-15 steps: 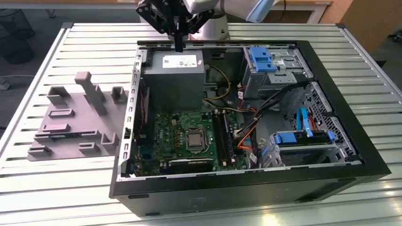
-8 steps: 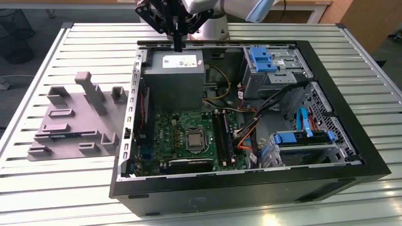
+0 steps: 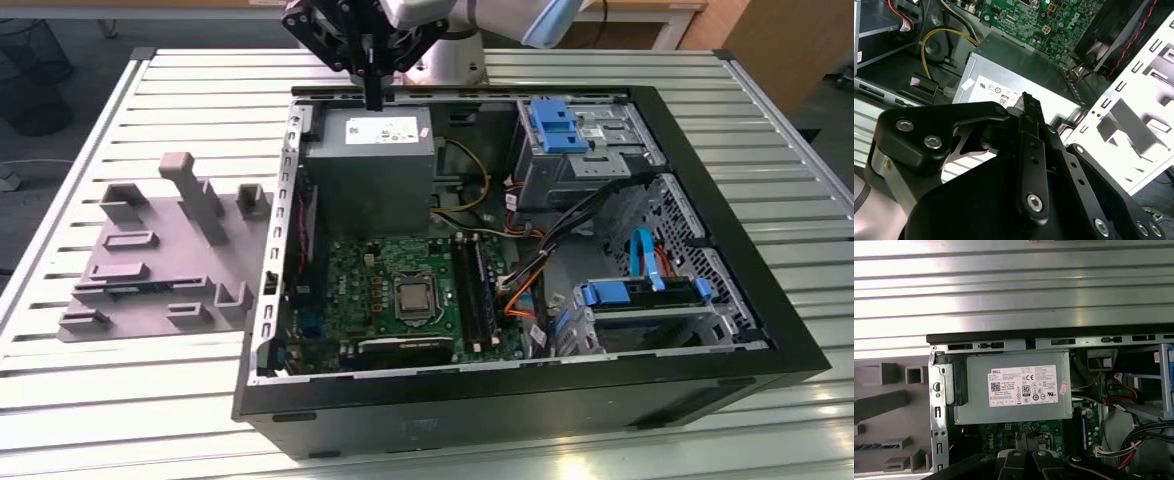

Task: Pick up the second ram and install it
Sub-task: 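Reach for the second ram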

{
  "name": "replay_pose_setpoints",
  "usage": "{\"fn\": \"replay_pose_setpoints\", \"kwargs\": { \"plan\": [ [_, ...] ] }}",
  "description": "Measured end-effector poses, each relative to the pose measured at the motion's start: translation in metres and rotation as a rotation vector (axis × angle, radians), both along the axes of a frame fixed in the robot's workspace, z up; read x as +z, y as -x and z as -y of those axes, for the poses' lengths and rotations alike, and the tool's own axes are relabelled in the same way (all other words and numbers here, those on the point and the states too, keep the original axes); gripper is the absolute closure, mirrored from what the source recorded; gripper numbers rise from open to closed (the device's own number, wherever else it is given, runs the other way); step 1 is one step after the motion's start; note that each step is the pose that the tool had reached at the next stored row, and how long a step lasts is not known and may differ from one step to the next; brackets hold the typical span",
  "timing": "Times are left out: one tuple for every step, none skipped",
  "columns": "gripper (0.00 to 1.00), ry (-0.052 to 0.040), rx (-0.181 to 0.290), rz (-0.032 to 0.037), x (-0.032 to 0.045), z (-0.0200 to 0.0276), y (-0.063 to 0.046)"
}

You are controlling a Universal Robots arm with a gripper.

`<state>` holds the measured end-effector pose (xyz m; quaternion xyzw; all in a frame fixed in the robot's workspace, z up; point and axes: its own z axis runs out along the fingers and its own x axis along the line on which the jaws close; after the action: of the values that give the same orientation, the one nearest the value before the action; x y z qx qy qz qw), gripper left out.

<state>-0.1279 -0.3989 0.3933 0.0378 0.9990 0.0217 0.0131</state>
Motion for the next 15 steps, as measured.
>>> {"fn": "replay_pose_setpoints", "kwargs": {
  "plan": [
    [0.89,0.0000,0.000,0.0001,0.0000,0.0000,0.0006],
    [0.89,0.0000,0.000,0.0000,0.0000,0.0000,0.0012],
    [0.89,0.0000,0.000,0.0000,0.0000,0.0000,0.0019],
    [0.89,0.0001,0.000,0.0000,0.0000,0.0000,0.0026],
    [0.89,0.0001,0.000,0.0000,-0.0001,0.0000,0.0034],
    [0.89,0.0000,0.000,0.0000,-0.0001,0.0000,0.0042],
    [0.89,0.0000,0.000,0.0000,-0.0001,0.0000,0.0049],
    [0.89,0.0000,0.000,0.0000,-0.0001,0.0000,0.0056],
    [0.89,0.0000,0.000,0.0000,-0.0001,0.0000,0.0063],
    [0.89,0.0000,0.000,0.0001,-0.0002,0.0000,0.0071],
    [0.89,-0.0001,0.000,0.0001,-0.0002,0.0000,0.0078],
    [0.89,0.0000,0.000,0.0000,-0.0002,0.0000,0.0084],
    [0.89,0.0000,0.000,0.0000,-0.0002,0.0000,0.0091],
    [0.89,0.0000,0.000,0.0000,-0.0002,0.0000,0.0096],
    [0.89,0.0000,0.000,0.0000,-0.0002,0.0000,0.0103]
  ]
}}
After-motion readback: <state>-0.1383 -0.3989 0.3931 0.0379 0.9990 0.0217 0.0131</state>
